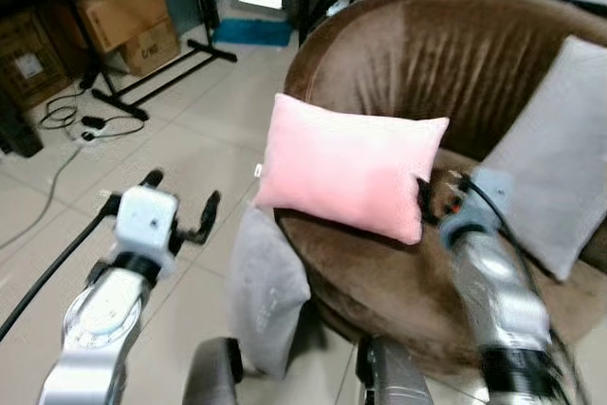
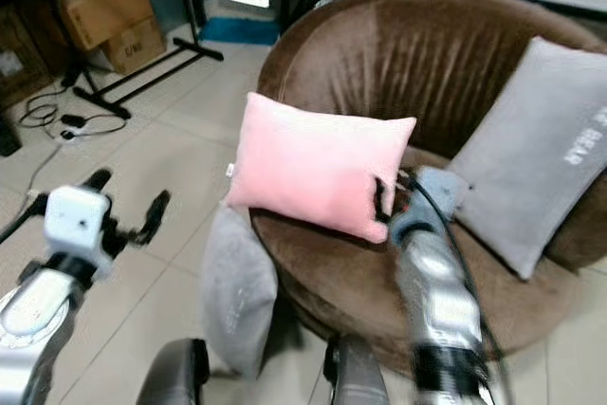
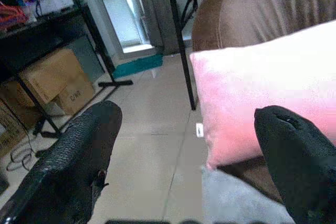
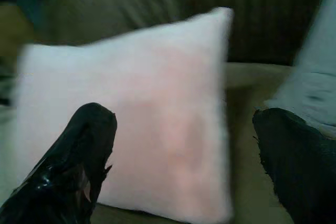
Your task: Move the pillow to the sofa from floor
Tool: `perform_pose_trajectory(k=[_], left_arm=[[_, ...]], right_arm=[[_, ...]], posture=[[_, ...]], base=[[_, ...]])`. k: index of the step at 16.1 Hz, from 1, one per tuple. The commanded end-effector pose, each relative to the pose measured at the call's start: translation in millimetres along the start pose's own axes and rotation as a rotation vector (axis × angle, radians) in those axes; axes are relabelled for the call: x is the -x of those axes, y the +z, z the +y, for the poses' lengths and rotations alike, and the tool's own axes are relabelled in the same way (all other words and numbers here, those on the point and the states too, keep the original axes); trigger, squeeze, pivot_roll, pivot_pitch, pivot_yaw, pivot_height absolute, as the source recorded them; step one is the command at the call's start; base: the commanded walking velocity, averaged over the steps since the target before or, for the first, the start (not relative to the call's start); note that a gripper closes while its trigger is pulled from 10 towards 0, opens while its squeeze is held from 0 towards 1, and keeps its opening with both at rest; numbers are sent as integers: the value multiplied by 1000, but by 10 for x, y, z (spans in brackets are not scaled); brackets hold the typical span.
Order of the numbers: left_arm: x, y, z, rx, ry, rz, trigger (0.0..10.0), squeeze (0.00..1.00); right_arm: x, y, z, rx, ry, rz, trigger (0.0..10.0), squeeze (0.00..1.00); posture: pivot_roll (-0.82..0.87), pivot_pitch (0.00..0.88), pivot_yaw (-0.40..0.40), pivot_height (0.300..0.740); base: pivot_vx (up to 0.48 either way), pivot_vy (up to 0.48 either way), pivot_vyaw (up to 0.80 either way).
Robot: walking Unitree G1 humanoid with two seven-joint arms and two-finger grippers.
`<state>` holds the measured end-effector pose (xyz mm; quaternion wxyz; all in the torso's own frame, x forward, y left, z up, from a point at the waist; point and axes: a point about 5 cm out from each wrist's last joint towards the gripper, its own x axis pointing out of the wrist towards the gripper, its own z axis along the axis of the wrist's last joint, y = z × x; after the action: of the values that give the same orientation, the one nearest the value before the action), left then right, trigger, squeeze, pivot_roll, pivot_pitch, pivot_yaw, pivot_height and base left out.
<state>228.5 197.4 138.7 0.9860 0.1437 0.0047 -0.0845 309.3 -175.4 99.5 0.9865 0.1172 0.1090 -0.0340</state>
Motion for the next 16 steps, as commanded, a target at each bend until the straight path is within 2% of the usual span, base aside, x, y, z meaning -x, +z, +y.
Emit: perform_pose_trajectory(k=[1, 3, 5, 8, 12, 13, 15, 16], left_arm=[[26, 13, -5, -4, -22, 7, 10000, 0], [132, 3, -26, -13, -72, 35, 10000, 0], [250, 31, 2, -32, -82, 51, 10000, 0], [520, 190, 133, -51, -42, 70, 10000, 0], [806, 417, 178, -63, -7, 104, 10000, 0], [913, 489, 193, -65, 10, 118, 10000, 0], [1046, 558, 228, -78, 8, 133, 10000, 0], [1104, 564, 267, -84, 3, 140, 10000, 0]], right_arm=[[-36, -41, 7, -33, 15, 12, 10000, 1000], [-202, -111, 38, -68, 6, 54, 10000, 1000], [-296, -184, 27, -93, -40, 84, 10000, 1000], [-402, -213, -85, -111, -143, 91, 10000, 1000], [-518, 0, -206, -182, -174, 0, 10000, 1000], [-534, 40, -261, -243, -190, -28, 10000, 1000], [-507, -43, -357, -265, -246, -3, 10000, 1000], [-477, -134, -407, -292, -312, 34, 10000, 0]], posture=[[4, 0, 8, 600], [27, 0, 1, 600], [53, 0, -5, 600], [94, 0, -20, 600], [142, 102, -6, 600], [164, 132, -6, 600], [209, 175, 2, 600], [224, 192, 4, 600]], base=[[0, 0, 0], [0, 0, 0], [0, 0, 0], [0, 0, 0], [0, 0, 0], [0, 0, 0], [0, 0, 0], [0, 0, 0]])
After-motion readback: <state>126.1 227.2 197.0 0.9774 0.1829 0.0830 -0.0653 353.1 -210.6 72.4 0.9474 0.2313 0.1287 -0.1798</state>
